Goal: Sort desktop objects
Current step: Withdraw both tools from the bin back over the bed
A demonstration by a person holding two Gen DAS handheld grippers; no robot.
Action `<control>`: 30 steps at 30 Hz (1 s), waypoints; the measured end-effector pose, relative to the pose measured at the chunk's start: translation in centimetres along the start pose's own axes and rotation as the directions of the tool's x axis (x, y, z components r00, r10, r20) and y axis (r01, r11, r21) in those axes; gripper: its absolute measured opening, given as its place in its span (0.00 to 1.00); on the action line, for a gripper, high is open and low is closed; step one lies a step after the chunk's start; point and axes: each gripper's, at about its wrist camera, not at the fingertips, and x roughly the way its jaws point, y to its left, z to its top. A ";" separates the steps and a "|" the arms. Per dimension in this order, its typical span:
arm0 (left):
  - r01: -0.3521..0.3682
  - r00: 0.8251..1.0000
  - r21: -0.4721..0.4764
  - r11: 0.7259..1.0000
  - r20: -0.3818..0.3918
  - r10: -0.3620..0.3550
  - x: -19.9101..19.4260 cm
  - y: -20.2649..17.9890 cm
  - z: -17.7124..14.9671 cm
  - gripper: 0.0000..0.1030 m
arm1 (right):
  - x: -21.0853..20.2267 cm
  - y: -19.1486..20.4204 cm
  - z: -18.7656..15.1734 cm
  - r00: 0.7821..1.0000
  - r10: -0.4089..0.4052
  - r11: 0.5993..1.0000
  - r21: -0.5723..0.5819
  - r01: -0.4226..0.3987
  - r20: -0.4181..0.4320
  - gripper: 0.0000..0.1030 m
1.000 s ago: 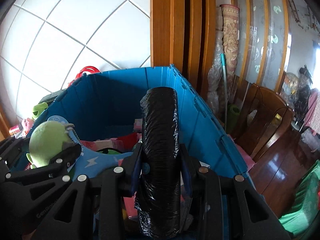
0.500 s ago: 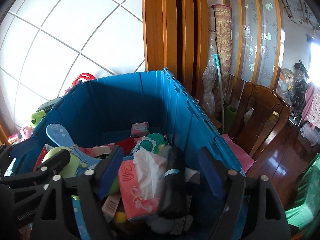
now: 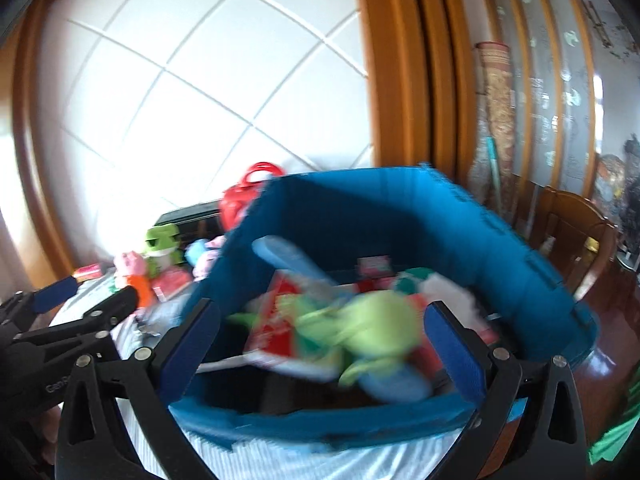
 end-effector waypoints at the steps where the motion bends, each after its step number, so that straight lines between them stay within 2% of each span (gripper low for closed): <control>1: -0.017 1.000 -0.005 1.000 -0.003 0.017 -0.5 1.3 -0.6 0.84 | -0.3 1.4 -0.6 1.000 0.014 1.000 -0.005 -0.014 -0.005 1.00; 4: -0.068 0.998 -0.020 0.997 -0.011 0.068 -2.1 5.0 -2.4 0.84 | -1.3 5.3 -2.1 0.999 0.041 0.999 -0.022 -0.041 -0.025 1.00; 8: -0.085 0.996 -0.039 0.996 -0.030 0.084 -3.8 9.2 -4.6 0.84 | -2.8 10.1 -4.0 0.998 0.045 0.998 -0.048 -0.047 -0.033 1.00; 15: -0.099 0.995 -0.056 0.994 -0.018 0.098 -6.0 12.9 -6.2 0.84 | -4.6 14.9 -6.1 0.999 0.032 0.997 -0.066 -0.035 -0.038 1.00; 23: -0.073 0.997 -0.070 0.995 -0.020 0.072 -5.9 13.8 -6.3 0.84 | -5.3 16.7 -5.8 1.000 0.003 0.996 -0.087 -0.006 -0.031 1.00; 30: -0.061 0.998 -0.067 0.996 -0.021 0.059 -5.7 13.2 -6.3 0.84 | -4.6 16.2 -5.7 0.999 -0.011 0.997 -0.079 0.007 -0.045 1.00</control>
